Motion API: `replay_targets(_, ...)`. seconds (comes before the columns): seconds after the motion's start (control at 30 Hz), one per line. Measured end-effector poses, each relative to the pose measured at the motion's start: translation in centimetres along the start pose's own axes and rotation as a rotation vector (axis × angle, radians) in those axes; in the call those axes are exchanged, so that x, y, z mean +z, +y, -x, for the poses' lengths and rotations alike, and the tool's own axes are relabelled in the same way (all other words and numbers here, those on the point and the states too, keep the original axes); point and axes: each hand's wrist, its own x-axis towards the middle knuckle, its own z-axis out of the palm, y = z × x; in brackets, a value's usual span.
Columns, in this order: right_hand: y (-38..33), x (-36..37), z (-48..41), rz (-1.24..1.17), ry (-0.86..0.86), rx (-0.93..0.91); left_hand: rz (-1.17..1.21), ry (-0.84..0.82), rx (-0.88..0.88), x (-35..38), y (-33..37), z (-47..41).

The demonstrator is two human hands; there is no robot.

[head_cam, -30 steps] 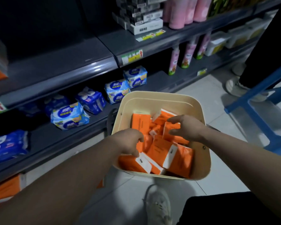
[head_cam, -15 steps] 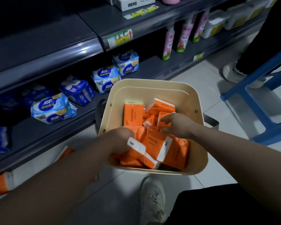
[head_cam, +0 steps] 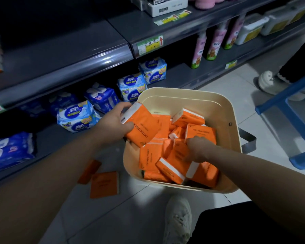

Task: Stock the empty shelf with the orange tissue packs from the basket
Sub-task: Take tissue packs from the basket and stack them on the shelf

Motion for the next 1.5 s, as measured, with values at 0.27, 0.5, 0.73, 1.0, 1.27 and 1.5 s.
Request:
replay_targets(0.27, -0.5, 0.0, -0.1, -0.014, -0.069, 0.017, 0.101, 0.082, -0.057, -2.6, -1.8, 0.7)
replay_targets(0.5, -2.3, -6.0, 2.5, -0.331, 0.201, -0.139, 0.241, 0.313, -0.083, -5.9, -2.8, 2.2)
replay_targets(0.73, -6.8, -14.0, 6.4, -0.742, 0.502, -0.332, 0.065, 0.488, -0.008, -11.4, -2.4, 5.5)
replay_targets(1.0, -13.3, -19.9, 7.6, -0.915, 0.696, -0.417, 0.063, 0.555, -0.139, -19.0, -3.2, 8.5)
replay_targets(1.27, -19.7, -24.7, 7.1, -0.945, 0.709, -0.508, -0.059, 0.721, -0.148, -27.5, -6.2, 8.8)
replay_targets(1.5, -24.2, -27.3, 4.9, -0.924, 0.706, -0.564, -0.289, 0.621, -0.065, -32.5, -8.8, 6.4)
